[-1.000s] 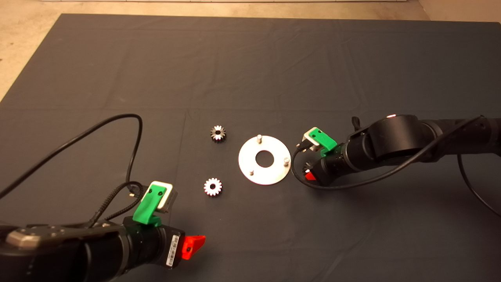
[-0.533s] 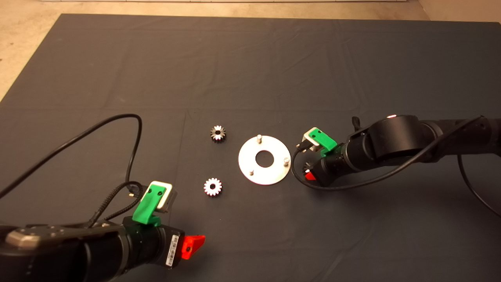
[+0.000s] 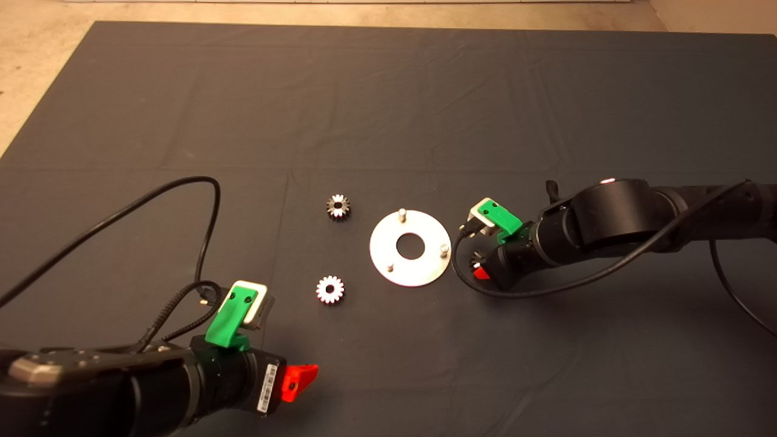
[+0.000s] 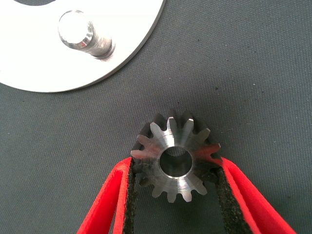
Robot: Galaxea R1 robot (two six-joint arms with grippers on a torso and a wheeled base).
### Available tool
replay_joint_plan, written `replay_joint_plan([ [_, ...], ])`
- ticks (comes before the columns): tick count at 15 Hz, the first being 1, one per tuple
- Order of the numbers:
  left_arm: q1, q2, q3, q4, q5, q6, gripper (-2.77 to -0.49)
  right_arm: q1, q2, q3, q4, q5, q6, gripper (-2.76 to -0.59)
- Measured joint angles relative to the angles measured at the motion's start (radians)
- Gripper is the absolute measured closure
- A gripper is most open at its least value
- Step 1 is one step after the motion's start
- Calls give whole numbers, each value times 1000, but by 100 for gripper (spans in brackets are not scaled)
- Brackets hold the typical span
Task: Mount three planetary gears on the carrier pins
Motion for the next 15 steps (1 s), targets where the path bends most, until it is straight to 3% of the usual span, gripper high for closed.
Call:
replay_joint_plan([
  [6,0,0,0,0,0,0,-275,7,0,1,0,-1,0,-97],
  [9,0,0,0,0,0,0,-275,51,0,1,0,-2,0,-97],
  [12,0,0,0,0,0,0,-275,71,0,1,3,-2,-1,-97],
  [15,0,0,0,0,0,0,-275,113,0,1,24,-2,-3,-97],
])
